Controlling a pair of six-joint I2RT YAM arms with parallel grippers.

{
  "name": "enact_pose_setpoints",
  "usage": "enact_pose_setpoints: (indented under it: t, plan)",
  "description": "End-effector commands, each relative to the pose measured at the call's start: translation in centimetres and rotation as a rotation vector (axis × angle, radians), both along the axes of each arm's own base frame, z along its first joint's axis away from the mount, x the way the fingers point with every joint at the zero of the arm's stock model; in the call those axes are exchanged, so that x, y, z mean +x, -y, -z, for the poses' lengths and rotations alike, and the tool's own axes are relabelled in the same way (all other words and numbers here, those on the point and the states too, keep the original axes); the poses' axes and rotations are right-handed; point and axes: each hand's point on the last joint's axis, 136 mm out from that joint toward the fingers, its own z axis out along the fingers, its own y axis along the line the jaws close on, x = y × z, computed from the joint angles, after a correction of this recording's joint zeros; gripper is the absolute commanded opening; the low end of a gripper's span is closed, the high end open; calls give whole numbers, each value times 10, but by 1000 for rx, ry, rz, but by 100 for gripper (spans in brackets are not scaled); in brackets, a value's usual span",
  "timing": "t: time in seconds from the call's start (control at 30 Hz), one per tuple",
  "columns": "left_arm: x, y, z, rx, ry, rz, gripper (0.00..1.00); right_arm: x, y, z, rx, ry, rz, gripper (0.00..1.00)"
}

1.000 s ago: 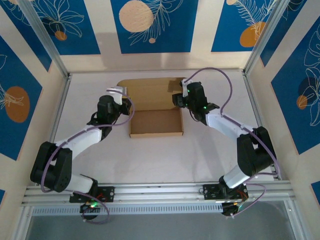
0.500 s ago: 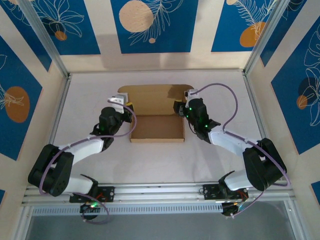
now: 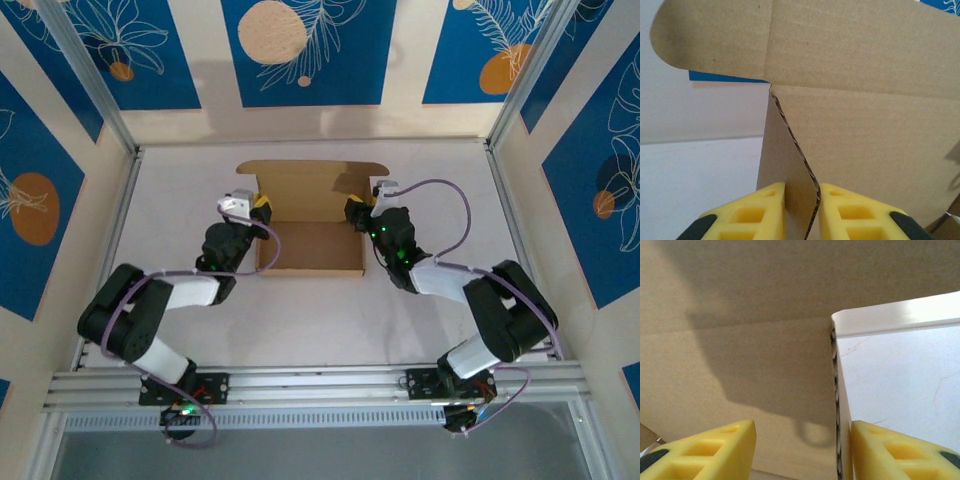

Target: Fold the paper box

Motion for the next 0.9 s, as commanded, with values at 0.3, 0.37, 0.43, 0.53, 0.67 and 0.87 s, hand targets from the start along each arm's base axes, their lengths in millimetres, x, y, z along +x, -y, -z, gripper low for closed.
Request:
enact_pose_setpoints:
  t: [0.3,0.37,0.43,0.53,0.67,0.87]
  plan:
    - [-1,30,10,5,79,26,23,13,-40,-16,36,198,-83,57]
    - [-3,30,10,11,79,5,25,9,-43,-15,27,206,-87,58]
    - [-7,32,9,20,86,12,26,3,-45,-15,16,213,-96,58]
    - [-13,37,9,42,93,31,27,-8,-43,-10,11,203,-100,58]
    - [-24,41,15,78,93,73,28,-25,-40,2,-6,177,-116,59]
    - [-40,42,24,142,97,122,30,-51,-33,21,-41,151,-132,59]
